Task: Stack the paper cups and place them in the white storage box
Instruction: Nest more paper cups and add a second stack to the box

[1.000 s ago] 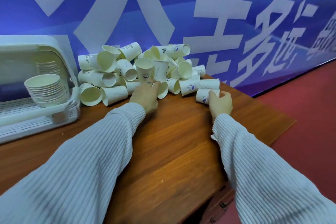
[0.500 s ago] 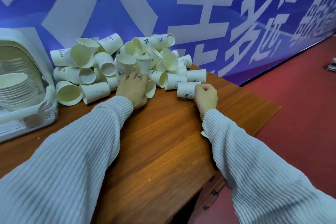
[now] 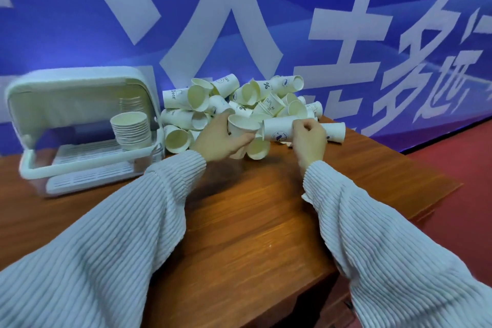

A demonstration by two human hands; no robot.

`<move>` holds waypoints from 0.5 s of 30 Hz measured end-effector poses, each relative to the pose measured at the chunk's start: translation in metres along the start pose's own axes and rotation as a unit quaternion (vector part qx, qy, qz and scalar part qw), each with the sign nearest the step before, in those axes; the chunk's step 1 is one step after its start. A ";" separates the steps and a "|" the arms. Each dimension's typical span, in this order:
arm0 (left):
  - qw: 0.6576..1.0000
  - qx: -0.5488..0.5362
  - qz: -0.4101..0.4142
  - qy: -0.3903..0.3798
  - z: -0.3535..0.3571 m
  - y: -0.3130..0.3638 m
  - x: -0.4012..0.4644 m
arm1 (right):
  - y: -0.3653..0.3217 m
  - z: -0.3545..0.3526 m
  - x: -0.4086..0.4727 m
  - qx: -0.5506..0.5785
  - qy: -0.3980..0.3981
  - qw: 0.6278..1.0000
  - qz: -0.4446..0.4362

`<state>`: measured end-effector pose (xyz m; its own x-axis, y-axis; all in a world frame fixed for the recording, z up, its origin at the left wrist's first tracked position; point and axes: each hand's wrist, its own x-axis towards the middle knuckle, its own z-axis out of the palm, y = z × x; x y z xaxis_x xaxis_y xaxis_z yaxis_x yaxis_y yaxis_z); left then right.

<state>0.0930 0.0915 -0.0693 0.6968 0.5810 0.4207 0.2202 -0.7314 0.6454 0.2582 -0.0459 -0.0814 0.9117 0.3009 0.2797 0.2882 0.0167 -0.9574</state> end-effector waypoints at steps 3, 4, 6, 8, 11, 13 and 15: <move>0.996 -0.042 -0.015 0.081 -0.037 -0.001 -0.019 | -0.018 0.027 -0.017 0.028 -0.026 0.998 -0.050; 0.993 -0.054 -0.021 0.103 -0.051 -0.003 -0.025 | -0.025 0.037 -0.024 0.039 -0.041 0.996 -0.072; 0.986 -0.067 -0.028 0.153 -0.080 -0.010 -0.036 | -0.039 0.059 -0.038 0.051 -0.073 0.990 -0.108; 0.976 -0.067 -0.038 0.206 -0.108 -0.020 -0.049 | -0.054 0.084 -0.054 0.064 -0.105 0.985 -0.125; 0.955 -0.055 -0.059 0.285 -0.147 -0.040 -0.068 | -0.074 0.122 -0.074 0.067 -0.157 0.971 -0.168; 0.940 -0.051 -0.078 0.327 -0.170 -0.054 -0.078 | -0.088 0.145 -0.089 0.054 -0.198 0.956 -0.212; 0.932 -0.055 -0.099 0.344 -0.189 -0.063 -0.087 | -0.098 0.166 -0.102 0.037 -0.225 0.939 -0.258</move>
<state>-0.1105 0.1546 -0.0267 0.0390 0.8199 0.5711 0.2011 -0.5663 0.7993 0.0887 0.0797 -0.0279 0.4362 0.6062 0.6650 0.6212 0.3318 -0.7099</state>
